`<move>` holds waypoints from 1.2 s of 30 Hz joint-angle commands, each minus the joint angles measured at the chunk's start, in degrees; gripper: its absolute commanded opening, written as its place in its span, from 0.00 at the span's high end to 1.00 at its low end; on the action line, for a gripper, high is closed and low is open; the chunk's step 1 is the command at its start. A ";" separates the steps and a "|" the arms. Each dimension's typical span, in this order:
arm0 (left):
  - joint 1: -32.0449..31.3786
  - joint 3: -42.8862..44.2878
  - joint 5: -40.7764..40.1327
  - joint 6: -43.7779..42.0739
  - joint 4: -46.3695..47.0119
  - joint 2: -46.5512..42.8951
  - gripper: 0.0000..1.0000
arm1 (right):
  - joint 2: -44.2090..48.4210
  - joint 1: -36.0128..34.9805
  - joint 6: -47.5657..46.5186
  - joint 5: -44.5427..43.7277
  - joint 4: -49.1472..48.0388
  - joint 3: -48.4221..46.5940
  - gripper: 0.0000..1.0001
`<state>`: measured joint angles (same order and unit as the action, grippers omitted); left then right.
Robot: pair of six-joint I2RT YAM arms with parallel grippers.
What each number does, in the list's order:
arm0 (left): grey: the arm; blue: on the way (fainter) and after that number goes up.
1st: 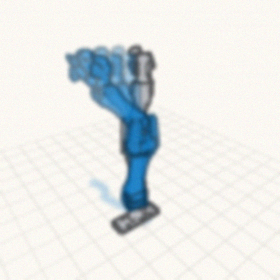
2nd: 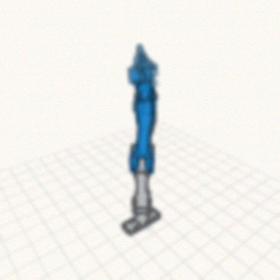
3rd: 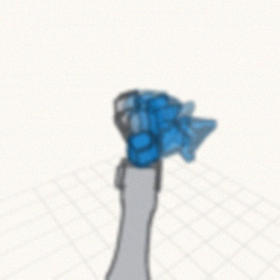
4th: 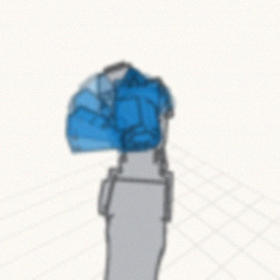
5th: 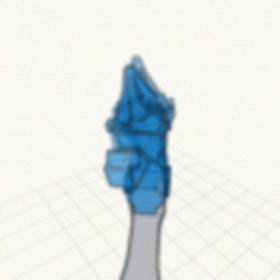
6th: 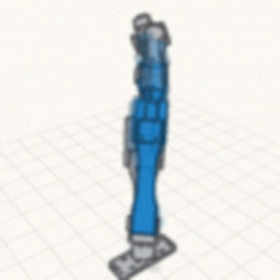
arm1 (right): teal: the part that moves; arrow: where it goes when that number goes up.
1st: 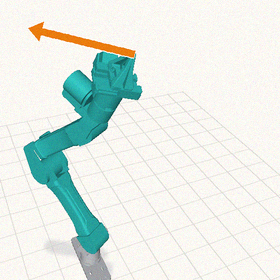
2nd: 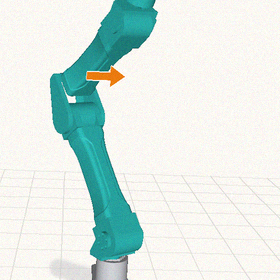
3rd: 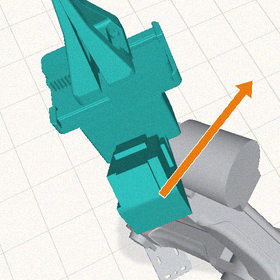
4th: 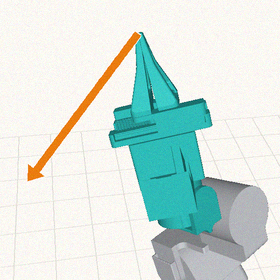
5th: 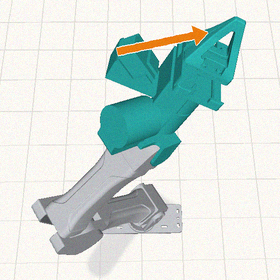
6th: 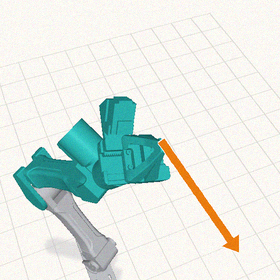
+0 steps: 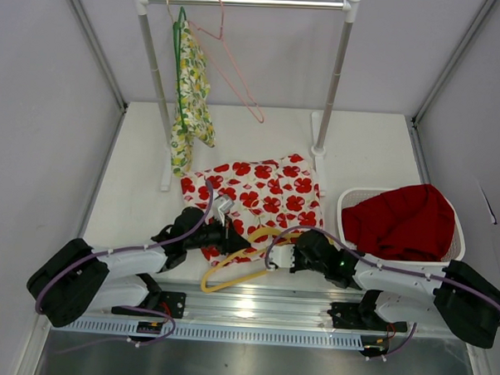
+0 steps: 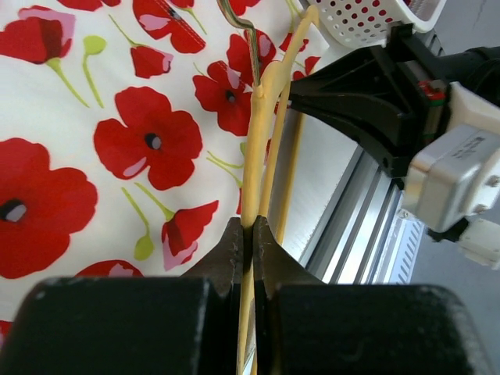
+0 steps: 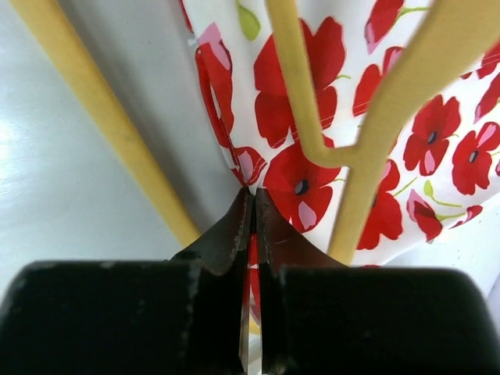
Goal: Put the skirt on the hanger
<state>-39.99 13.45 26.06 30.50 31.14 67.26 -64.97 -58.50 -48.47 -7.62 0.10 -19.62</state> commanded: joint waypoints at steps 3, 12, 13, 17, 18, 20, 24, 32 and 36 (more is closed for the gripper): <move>0.70 1.40 -5.05 -4.13 -4.24 -1.61 1.00 | 3.00 0.14 2.32 3.13 11.57 -8.15 0.99; 1.49 2.46 -9.36 -5.28 -7.93 -4.77 1.00 | 2.39 0.84 2.06 4.36 18.00 -12.55 0.98; 1.75 2.37 -9.63 -5.28 -8.02 -4.95 1.00 | 2.48 0.84 2.06 4.45 18.27 -12.55 0.98; 2.28 2.89 -11.47 -5.72 -9.60 -5.83 1.00 | 3.44 1.19 1.97 4.80 20.37 -12.99 0.98; 2.37 3.16 -11.39 -5.89 -9.95 -5.92 1.00 | 3.79 1.28 1.97 4.98 21.34 -13.08 0.98; 2.37 3.68 -11.65 -6.42 -10.83 -5.92 1.00 | 4.15 1.63 1.54 5.24 22.74 -13.43 0.98; 2.54 4.21 -12.97 -6.77 -11.89 -5.31 1.00 | 5.02 2.25 1.10 5.77 24.42 -13.34 0.98; 2.99 5.09 -16.84 -6.68 -14.09 -4.95 1.00 | 6.70 5.75 -0.84 6.91 26.27 -11.59 0.97; 2.99 5.18 -15.00 -7.03 -12.51 -3.64 1.00 | 6.09 6.38 -1.02 9.81 27.59 -12.64 0.93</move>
<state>-38.00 17.15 13.67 26.41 19.77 62.41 -59.18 -52.49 -48.53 -0.32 25.17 -30.87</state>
